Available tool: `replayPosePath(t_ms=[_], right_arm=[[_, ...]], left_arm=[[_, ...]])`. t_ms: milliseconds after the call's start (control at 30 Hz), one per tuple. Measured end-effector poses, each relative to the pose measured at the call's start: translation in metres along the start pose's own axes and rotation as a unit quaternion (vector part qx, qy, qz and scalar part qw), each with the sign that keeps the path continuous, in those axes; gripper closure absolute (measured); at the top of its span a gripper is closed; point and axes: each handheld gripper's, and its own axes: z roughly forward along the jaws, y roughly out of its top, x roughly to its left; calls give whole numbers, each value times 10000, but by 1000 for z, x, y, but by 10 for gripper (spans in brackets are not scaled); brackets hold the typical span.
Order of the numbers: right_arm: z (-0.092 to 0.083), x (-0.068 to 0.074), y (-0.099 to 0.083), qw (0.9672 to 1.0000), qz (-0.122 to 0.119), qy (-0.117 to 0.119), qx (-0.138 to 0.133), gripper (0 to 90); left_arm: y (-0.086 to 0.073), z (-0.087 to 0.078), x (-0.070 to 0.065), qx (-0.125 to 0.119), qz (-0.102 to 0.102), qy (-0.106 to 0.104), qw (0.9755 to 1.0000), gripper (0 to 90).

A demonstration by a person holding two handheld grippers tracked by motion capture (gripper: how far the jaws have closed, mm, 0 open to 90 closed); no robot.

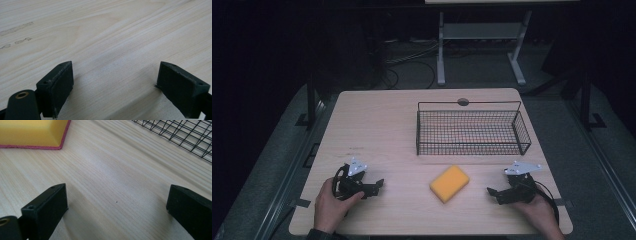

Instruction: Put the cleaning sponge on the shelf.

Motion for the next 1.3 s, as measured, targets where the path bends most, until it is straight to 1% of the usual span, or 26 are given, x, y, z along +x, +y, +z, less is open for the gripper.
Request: replayPosePath(t_ms=[67,133,200,267,333,400,500,600,633,700,733,800,867,900,967,1300], right_arm=[[0,0,0,10000,19,-2,0,38],[-2,1,0,10000,20,-9,-16,73],[-4,2,1,10000,18,-12,8,155],[-5,3,2,10000,51,38,46,168],[-8,4,3,9999,13,103,52,286],[-10,6,5,9998,31,180,22,350],[-14,9,7,9996,2,287,-36,496],[-16,11,9,9991,-4,427,-44,607],[-16,11,9,9991,-4,427,-44,607],[-17,13,11,9988,-29,494,-36,692],[-17,14,12,9985,-38,548,-44,758],[-18,16,13,9984,-34,568,-33,805],[-19,18,14,9983,-62,570,-47,871],[-19,19,15,9983,-64,585,-51,889],[-20,21,17,9981,-59,611,-57,896],[-18,29,23,9967,-57,809,-79,897]], left_arm=[[0,0,0,0,-1,1,10000,128],[0,0,0,-1,-1,2,10000,128],[0,0,0,-1,-1,-1,10000,128],[0,0,0,0,0,0,10000,128],[0,0,0,-2,-1,0,10000,128],[0,0,0,-1,0,0,10000,128],[0,0,0,0,-2,0,10000,128],[0,0,0,1,-1,-2,10000,128],[0,0,0,1,-1,-2,10000,128],[0,0,0,-1,-4,-2,10000,128],[0,0,0,-1,-1,-2,10000,128],[0,0,0,-1,-3,-1,10000,128],[0,0,0,2,2,-2,10000,128],[0,0,0,-1,-2,-1,10000,128],[0,0,0,0,0,-1,10000,128],[0,0,0,-2,-1,-1,10000,128]])
